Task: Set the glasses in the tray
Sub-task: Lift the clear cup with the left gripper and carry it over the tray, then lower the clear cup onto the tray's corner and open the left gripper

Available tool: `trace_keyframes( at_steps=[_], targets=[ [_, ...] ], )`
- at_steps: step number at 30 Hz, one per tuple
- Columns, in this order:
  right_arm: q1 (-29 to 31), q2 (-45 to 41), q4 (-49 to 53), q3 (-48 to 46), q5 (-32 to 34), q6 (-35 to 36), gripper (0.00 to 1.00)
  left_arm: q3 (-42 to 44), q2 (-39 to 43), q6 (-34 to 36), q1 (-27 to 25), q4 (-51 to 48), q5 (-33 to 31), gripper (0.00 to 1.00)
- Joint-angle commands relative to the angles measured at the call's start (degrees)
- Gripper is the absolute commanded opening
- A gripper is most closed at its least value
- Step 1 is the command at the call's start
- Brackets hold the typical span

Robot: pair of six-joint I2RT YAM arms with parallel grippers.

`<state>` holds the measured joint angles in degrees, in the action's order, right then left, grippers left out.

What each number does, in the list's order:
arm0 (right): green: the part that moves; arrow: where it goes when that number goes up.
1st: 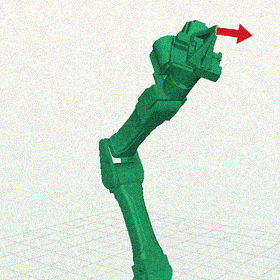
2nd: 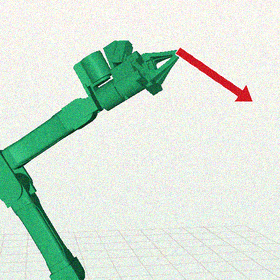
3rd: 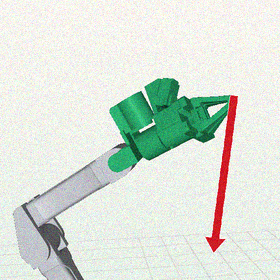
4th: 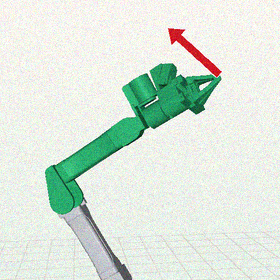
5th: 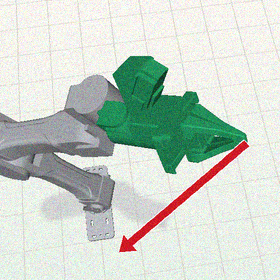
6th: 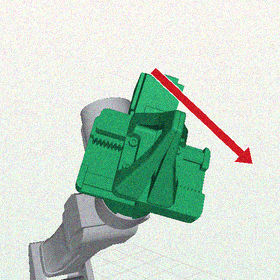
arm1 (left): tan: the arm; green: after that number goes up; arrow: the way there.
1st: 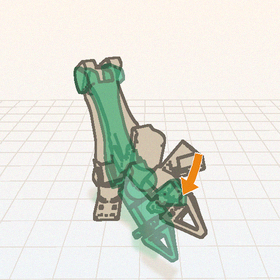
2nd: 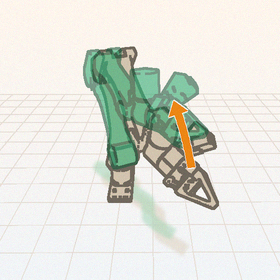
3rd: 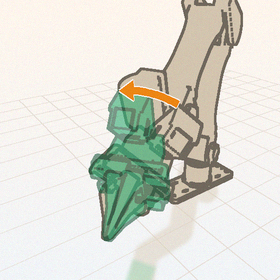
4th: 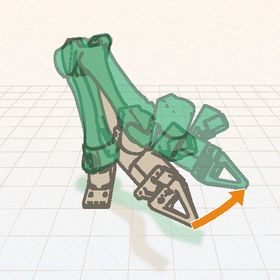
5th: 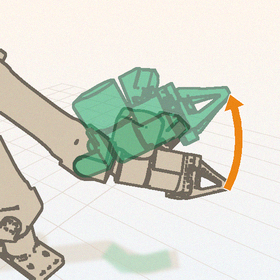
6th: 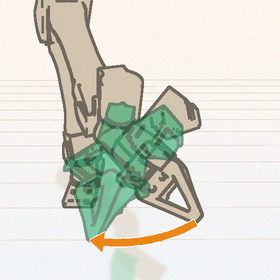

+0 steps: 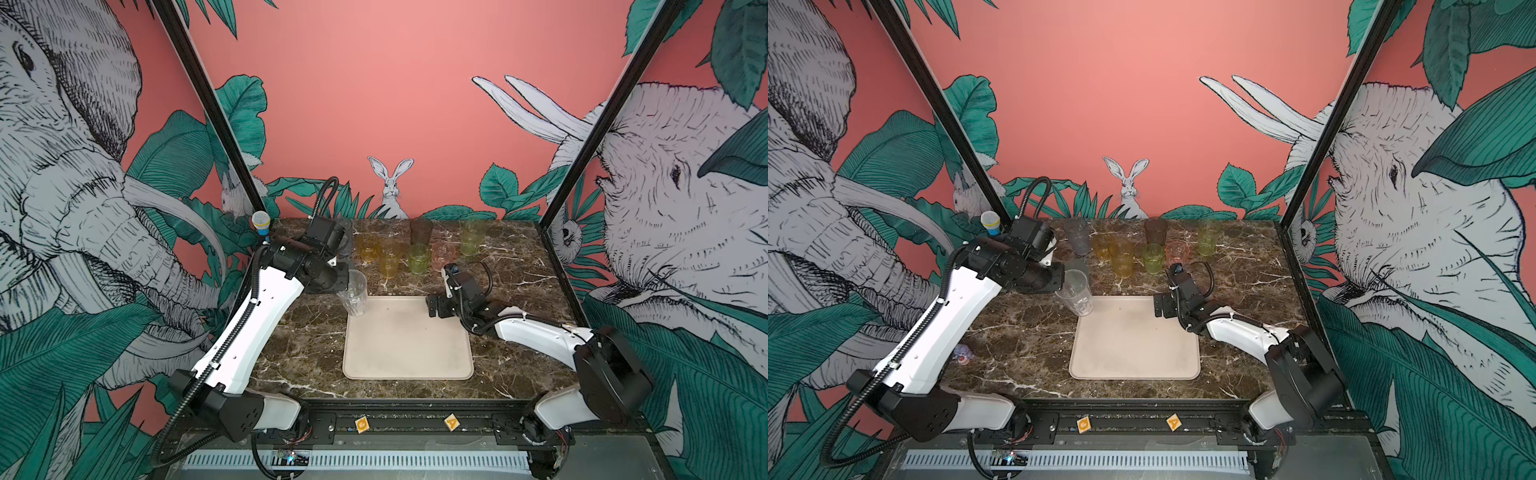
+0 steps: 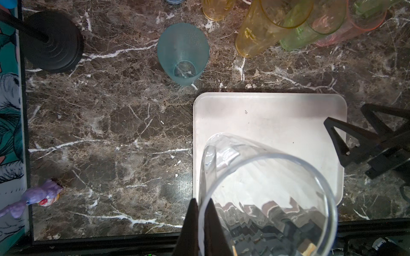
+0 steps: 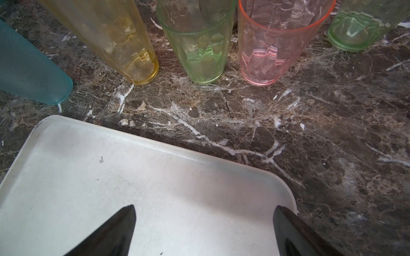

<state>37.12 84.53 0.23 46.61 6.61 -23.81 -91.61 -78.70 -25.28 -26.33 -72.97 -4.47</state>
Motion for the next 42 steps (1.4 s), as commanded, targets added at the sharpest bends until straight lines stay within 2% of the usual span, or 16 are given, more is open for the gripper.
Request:
trace_keyframes(
  at_steps=[1,21,42],
  targets=[
    [0.1,0.6,-1.8,1.7,-0.1,-0.4,0.99,1.5,-0.2,-0.1,-0.3,4.7,-0.1,0.00],
    [0.1,0.6,-1.3,1.9,0.0,-0.1,0.99,11.4,-6.2,-0.2,-0.3,16.5,-1.8,0.00],
    [0.1,0.5,-0.5,2.3,0.2,0.1,0.99,12.5,-11.5,-0.8,2.1,20.5,-0.2,0.00]
  ],
)
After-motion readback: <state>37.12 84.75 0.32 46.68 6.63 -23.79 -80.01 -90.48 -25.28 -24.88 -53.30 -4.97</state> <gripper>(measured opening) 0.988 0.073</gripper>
